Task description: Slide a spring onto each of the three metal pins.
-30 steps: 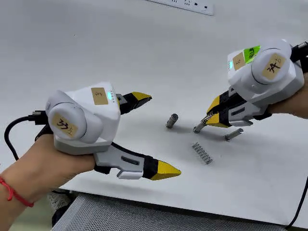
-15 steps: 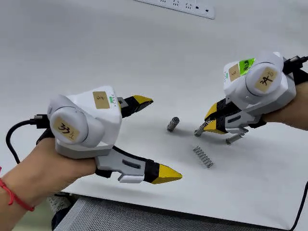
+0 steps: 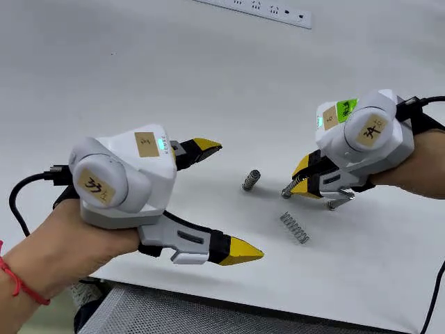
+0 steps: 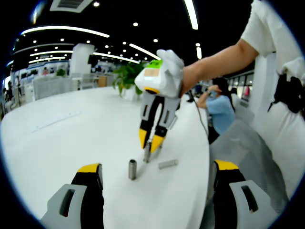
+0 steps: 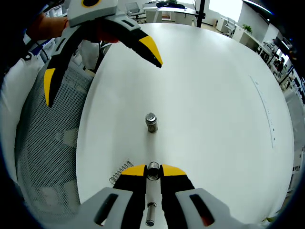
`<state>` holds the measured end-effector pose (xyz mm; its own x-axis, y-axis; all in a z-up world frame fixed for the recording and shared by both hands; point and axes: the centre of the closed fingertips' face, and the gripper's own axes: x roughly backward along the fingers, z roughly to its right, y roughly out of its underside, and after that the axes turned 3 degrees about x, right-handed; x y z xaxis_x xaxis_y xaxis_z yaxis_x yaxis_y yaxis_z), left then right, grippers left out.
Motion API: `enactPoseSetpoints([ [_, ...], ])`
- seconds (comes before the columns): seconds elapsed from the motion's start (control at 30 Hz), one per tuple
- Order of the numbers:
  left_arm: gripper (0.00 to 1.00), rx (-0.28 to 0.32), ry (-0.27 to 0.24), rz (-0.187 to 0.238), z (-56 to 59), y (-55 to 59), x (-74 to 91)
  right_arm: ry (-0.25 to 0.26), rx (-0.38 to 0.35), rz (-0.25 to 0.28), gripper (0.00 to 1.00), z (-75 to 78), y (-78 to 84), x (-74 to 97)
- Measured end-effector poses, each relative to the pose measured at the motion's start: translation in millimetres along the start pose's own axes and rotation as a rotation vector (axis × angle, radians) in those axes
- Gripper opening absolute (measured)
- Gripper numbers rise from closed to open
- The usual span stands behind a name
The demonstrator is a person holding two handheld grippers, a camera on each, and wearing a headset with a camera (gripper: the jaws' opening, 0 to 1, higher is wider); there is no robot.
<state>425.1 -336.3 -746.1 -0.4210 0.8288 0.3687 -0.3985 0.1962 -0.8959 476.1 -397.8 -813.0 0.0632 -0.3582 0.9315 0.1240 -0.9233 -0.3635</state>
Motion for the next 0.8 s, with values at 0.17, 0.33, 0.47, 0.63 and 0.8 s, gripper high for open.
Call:
enactPoseSetpoints([
  [0.17,0.97,0.002,-0.002,0.000,-0.3,-0.3,0.2,0.002,0.000,-0.001,0.12,-1.7,0.7,-3.0],
  [0.33,0.97,0.003,-0.007,0.000,-1.4,0.1,1.2,0.003,-0.003,-0.003,0.12,0.1,3.3,-6.2],
  [0.47,0.97,0.005,-0.007,-0.002,-1.7,1.3,1.8,0.003,-0.005,-0.004,0.12,-0.6,3.2,-8.1],
  [0.63,0.97,0.005,-0.009,-0.004,-2.6,2.1,2.1,0.004,0.000,-0.006,0.13,0.4,4.7,-10.3],
  [0.8,0.96,0.003,-0.009,-0.005,-2.6,2.2,2.4,0.006,-0.005,-0.001,0.13,-0.2,3.7,-11.2],
])
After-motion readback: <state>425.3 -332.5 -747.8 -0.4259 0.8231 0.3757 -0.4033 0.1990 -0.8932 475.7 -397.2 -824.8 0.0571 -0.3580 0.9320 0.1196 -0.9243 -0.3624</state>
